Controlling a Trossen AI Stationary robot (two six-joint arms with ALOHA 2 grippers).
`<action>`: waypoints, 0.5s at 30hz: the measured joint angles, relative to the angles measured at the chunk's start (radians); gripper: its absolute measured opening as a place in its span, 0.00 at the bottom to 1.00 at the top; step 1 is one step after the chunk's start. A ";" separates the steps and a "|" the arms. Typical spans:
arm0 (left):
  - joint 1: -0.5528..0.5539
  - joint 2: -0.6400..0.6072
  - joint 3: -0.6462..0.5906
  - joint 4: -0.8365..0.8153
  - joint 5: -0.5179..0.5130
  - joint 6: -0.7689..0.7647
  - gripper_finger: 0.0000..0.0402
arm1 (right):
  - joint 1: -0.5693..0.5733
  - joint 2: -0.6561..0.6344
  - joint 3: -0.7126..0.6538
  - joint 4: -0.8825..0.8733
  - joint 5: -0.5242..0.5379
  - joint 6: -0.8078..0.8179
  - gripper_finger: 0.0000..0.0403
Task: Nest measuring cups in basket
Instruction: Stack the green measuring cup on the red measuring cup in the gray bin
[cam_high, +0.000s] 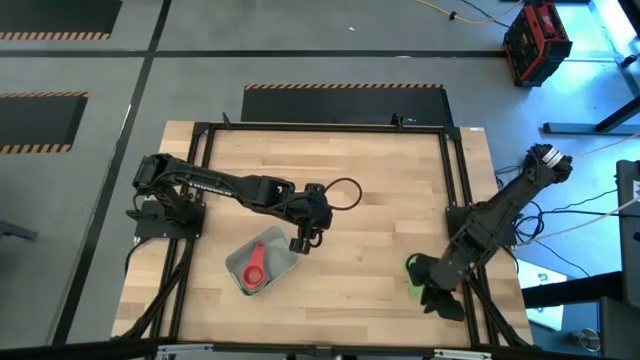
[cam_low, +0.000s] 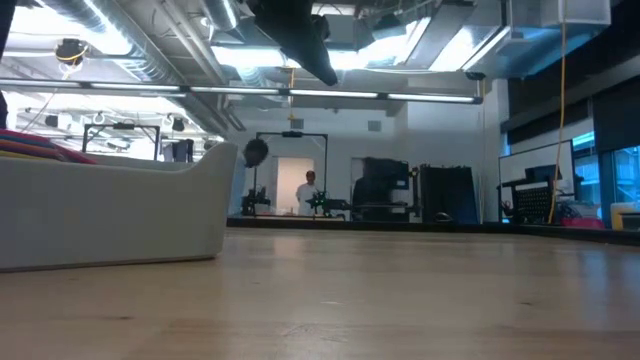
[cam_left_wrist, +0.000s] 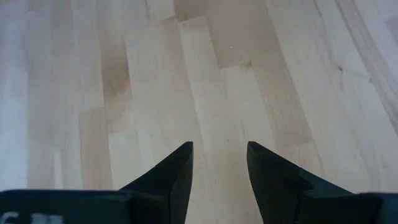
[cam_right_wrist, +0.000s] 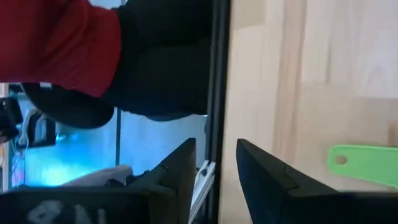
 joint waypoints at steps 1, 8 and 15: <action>0.000 0.000 0.000 0.000 0.000 0.000 0.36 | 0.013 0.000 0.000 0.003 0.000 0.000 0.30; 0.000 0.000 0.000 0.000 0.000 -0.094 0.36 | 0.092 0.041 0.000 -0.013 0.056 -0.067 0.30; -0.005 0.000 0.000 0.026 0.000 -0.121 0.36 | 0.108 0.142 0.000 -0.069 0.090 -0.134 0.30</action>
